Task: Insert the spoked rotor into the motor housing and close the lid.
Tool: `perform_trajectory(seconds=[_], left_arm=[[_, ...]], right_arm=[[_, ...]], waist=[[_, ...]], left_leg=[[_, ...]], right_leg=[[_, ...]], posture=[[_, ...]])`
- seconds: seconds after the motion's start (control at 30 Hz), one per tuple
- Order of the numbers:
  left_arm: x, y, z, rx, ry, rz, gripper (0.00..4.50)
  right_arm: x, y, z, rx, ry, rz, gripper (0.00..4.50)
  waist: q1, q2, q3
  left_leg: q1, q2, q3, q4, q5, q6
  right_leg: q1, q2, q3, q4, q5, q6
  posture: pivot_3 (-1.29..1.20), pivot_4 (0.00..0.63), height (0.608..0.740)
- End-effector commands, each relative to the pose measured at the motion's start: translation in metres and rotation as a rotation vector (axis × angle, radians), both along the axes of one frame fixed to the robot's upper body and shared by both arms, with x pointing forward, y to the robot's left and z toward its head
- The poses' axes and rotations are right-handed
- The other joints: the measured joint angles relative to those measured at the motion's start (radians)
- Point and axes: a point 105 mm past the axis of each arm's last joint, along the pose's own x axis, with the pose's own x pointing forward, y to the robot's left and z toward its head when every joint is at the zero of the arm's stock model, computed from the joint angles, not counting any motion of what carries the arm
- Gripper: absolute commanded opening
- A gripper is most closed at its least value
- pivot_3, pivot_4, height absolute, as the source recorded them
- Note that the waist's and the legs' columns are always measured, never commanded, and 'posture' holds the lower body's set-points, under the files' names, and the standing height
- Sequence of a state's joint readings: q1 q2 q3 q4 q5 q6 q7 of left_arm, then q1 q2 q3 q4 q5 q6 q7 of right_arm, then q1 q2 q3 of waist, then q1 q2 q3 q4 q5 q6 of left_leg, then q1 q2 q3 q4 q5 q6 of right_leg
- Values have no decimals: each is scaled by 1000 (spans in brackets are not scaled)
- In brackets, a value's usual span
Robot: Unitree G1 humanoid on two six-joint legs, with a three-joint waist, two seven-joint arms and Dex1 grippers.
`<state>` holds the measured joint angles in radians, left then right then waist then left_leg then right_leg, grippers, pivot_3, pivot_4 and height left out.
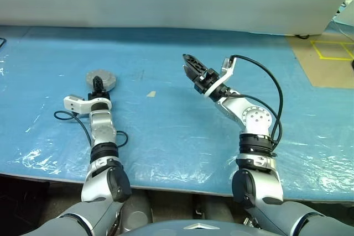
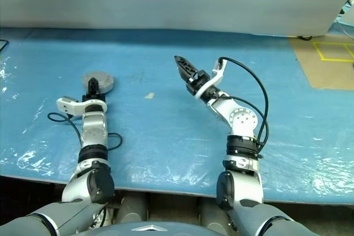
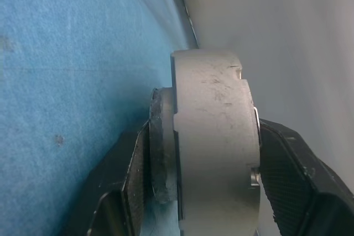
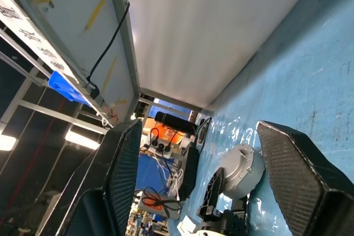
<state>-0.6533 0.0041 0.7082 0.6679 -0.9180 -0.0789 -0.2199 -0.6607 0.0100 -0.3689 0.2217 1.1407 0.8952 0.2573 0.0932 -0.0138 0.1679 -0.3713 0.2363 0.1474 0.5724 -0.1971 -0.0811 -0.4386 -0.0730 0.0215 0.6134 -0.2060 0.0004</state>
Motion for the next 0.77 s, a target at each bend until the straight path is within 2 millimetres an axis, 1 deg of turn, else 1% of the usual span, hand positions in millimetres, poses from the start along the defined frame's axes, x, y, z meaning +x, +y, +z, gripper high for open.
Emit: perform_trajectory(seconds=[0.03,0.13,0.17,0.2,0.27,0.33,0.4,0.47,0.5,0.53,0.57,0.63,0.67,0.7,0.73,0.77], left_arm=[[-5,19,12,41,-23,92,3463],[-10,29,15,82,-16,150,4477],[-11,32,17,117,-2,174,4477],[-12,35,20,190,24,185,4477],[-11,35,23,347,77,185,4477],[-10,35,23,432,112,181,4477],[-13,33,31,489,74,176,4477],[-18,31,44,551,6,167,4477],[-19,27,53,596,-45,141,4477],[-20,19,63,655,-97,102,4477],[-19,5,73,747,-158,28,4477],[-20,-25,83,903,-251,-133,4477],[-21,-47,86,1010,-306,-259,4477],[-24,-64,86,1090,-349,-364,4477],[-28,-82,83,1175,-389,-485,4477],[-33,-95,78,1237,-415,-582,4477]], right_arm=[[-4,3,14,-10,-66,13,3499],[-5,5,11,-49,-79,19,3499],[-6,7,9,-85,-88,22,3499],[-6,8,6,-128,-101,15,3499],[-5,9,2,-189,-122,-11,3499],[-3,8,-1,-257,-165,-39,3499],[-6,9,-3,-377,-251,-54,3499],[-10,8,-7,-505,-352,-65,3499],[-12,6,-8,-557,-391,-69,3499],[-14,4,-10,-602,-424,-74,3499],[-16,0,-13,-658,-461,-86,3499],[-20,-8,-21,-779,-537,-107,3499],[-23,-14,-28,-858,-577,-122,3499],[-27,-19,-33,-915,-611,-130,3499],[-31,-23,-37,-973,-649,-135,3499],[-34,-26,-40,-1006,-672,-140,3499]], waist=[[0,0,0],[-3,0,0],[-4,0,0],[-6,0,0],[-9,0,0],[-8,0,0],[-1,0,0],[3,0,0],[3,-1,0],[4,-1,0],[4,-1,0],[4,-2,0],[1,-2,0],[3,-2,0],[4,-2,0],[4,-2,0]], left_leg=[[0,0,0,0,0,0],[3,0,0,0,0,0],[3,0,0,0,0,0],[4,0,0,0,0,0],[3,0,0,0,0,0],[3,0,0,0,0,0],[2,0,0,1,0,0],[2,-1,0,1,0,0],[1,-1,0,1,0,0],[1,-1,0,1,0,0],[1,0,0,1,0,0],[1,1,0,1,0,0],[1,1,0,1,0,0],[3,0,0,1,0,0],[3,1,0,1,0,0],[3,1,0,1,0,0]], right_leg=[[0,0,0,0,0,0],[1,0,0,1,0,0],[1,0,0,1,0,0],[2,0,0,1,0,0],[1,0,0,1,0,0],[1,0,0,1,0,0],[1,0,0,1,0,0],[2,-1,0,1,0,0],[2,-1,0,0,0,0],[2,0,0,0,0,0],[2,-1,0,0,0,0],[2,0,0,1,0,0],[2,0,0,1,0,0],[2,-1,0,1,0,0],[2,-1,1,1,0,0],[2,-1,1,1,0,0]], posture=[[0,150,740],[0,150,740],[0,150,740],[0,150,740],[0,150,740],[0,150,740],[0,150,740],[0,150,740],[0,150,740],[0,150,740],[0,150,740],[0,150,740],[0,150,740],[0,150,740],[0,150,740],[0,150,740]])
